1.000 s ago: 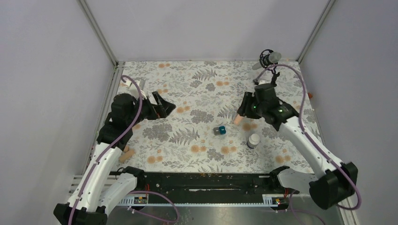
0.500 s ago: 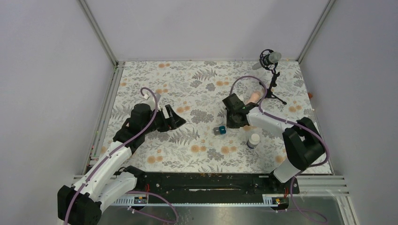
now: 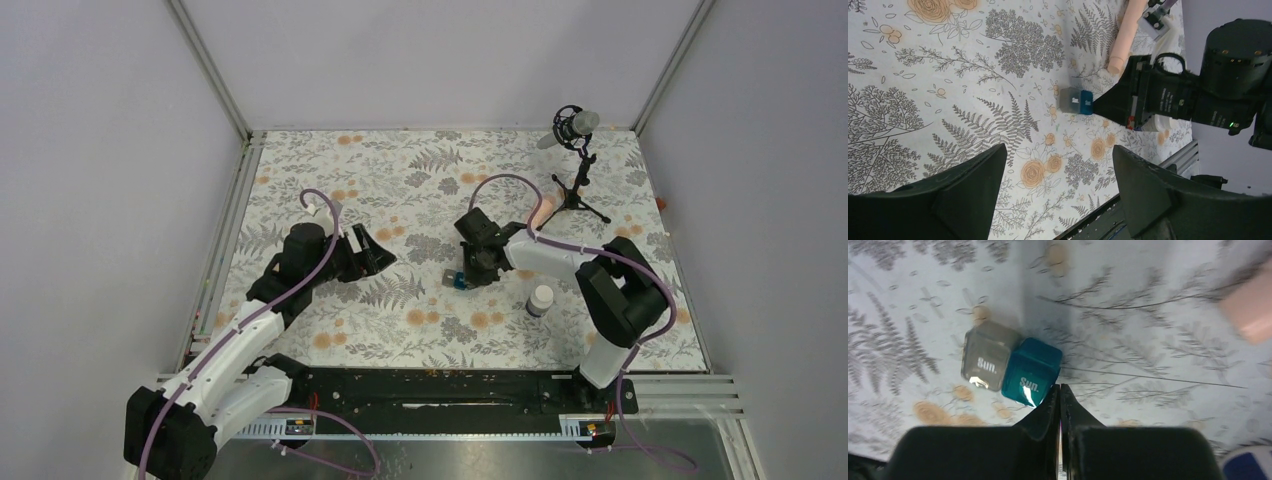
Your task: Sort the pills into containers
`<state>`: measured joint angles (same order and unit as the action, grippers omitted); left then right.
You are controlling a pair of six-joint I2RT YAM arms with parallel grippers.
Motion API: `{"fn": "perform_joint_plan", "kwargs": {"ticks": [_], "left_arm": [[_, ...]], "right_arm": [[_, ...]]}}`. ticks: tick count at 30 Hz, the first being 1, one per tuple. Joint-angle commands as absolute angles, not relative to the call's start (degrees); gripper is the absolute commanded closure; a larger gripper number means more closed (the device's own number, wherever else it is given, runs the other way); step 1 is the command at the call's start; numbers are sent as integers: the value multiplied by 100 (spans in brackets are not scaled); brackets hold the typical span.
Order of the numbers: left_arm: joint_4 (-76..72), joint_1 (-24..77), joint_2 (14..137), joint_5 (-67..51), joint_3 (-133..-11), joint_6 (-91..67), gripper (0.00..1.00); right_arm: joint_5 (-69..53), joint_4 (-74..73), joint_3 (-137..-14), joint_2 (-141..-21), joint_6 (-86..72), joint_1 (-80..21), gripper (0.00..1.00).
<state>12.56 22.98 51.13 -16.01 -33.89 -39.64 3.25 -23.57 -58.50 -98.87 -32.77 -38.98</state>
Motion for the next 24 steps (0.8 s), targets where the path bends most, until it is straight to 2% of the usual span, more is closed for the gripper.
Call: {"fn": "perform_joint_plan", "kwargs": {"ticks": [1,4,7,14,18,24], "left_arm": [[712,2329,5147,-1469,-3327,-4188,21],[651,2329,5146,-1393,-3310,-4285,21],[691,2329,5053,-1284,-3313,-4307,21],[859,2329,4784,-904,-3293,-4288,21],[876,2329,4661,-726,-3257,-4332,21],[1016,2329,4409,-400,-3185,-4366,21]], "right_arm": [[-307,-2165,-6248,-10106,-3842,-4251,100],[-282,-2085,-6363,-10163,-3965,-4348,100],[-40,-2330,-6404,-10008,-3824,-4362,93],[27,-2556,-6337,-9481,-2875,-4390,62],[-345,-2819,-6863,-9845,-1739,-4400,46],[-70,-3223,-7666,-10538,-363,-4527,19]]}}
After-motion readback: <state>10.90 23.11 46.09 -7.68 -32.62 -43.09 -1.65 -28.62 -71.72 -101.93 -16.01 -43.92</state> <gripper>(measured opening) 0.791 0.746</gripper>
